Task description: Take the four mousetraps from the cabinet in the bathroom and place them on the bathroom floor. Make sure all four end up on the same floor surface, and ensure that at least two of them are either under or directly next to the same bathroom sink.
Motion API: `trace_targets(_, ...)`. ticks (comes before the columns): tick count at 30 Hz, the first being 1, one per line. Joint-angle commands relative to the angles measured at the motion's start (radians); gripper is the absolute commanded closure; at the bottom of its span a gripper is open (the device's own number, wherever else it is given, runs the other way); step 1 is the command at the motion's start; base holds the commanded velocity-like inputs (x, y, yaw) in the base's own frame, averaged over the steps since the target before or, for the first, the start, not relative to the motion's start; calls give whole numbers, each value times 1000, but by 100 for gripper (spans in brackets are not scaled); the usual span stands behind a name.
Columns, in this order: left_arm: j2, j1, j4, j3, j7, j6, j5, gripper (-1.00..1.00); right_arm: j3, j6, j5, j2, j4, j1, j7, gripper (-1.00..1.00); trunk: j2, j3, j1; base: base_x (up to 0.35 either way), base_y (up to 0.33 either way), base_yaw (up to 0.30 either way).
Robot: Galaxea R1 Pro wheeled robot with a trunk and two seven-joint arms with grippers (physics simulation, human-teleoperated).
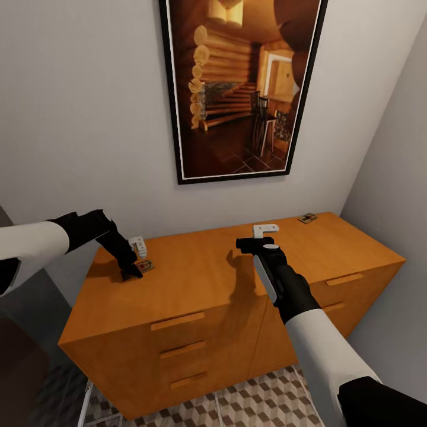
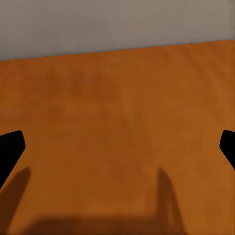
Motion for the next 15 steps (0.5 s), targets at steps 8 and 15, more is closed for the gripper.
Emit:
trace_targets(8, 1, 1, -2, -5, 2, 7, 10, 100, 3, 4, -6, 0, -1, -1, -8, -100, -1, -1, 0, 0, 0, 0)
trace_targets(15, 1, 6, -2, -5, 3, 1, 10, 100, 2, 4, -5, 0, -2, -1, -8, -100, -1, -1, 0, 0, 0, 0)
